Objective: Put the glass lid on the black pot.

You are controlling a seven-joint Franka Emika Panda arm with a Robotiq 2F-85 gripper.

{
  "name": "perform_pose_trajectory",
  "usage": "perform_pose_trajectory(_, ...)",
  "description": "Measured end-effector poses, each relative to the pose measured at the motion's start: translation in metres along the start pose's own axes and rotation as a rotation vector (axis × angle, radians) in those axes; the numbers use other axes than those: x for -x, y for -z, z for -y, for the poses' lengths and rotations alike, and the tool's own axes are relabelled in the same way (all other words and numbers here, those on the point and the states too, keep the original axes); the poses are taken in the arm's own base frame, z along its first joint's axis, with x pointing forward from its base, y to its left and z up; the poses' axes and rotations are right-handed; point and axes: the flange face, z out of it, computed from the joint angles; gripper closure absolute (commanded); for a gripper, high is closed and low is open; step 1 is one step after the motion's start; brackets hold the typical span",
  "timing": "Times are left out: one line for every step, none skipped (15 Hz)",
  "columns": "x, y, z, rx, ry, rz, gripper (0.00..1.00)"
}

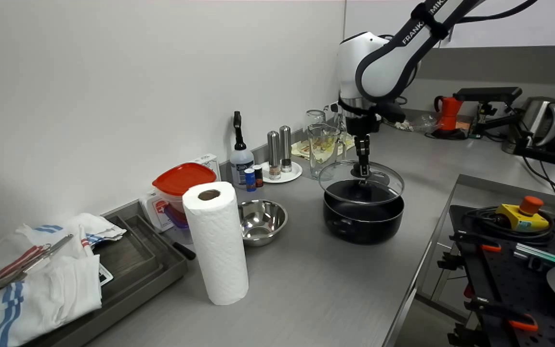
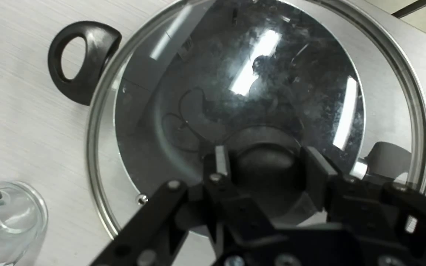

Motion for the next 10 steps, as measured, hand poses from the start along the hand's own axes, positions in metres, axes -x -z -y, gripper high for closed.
perform_pose_trajectory(-0.002,-0.003,-0.003,-0.001,0.002,0.004,0.75)
perform_pose_trajectory(-0.003,-0.007,-0.005,-0.001,0.004,0.009,0.75)
perform_pose_trajectory(-0.005,-0.010,-0.006,-0.002,0.005,0.013,0.75)
perform_pose_trajectory(-0.006,-0.014,-0.007,-0.003,0.006,0.018,0.75)
perform_pose_trajectory(-0.007,-0.018,-0.008,-0.004,0.007,0.021,0.75)
perform_pose_trajectory(-0.008,-0.021,-0.008,-0.005,0.008,0.025,0.75)
perform_pose_trajectory(-0.009,-0.025,-0.008,-0.005,0.010,0.028,0.75)
perform_pose_trajectory(-0.010,-0.028,-0.009,-0.006,0.011,0.030,0.75)
perform_pose_trajectory(-0.011,-0.032,-0.009,-0.007,0.013,0.030,0.75)
perform_pose_trajectory(-0.011,-0.035,-0.010,-0.007,0.015,0.031,0.75)
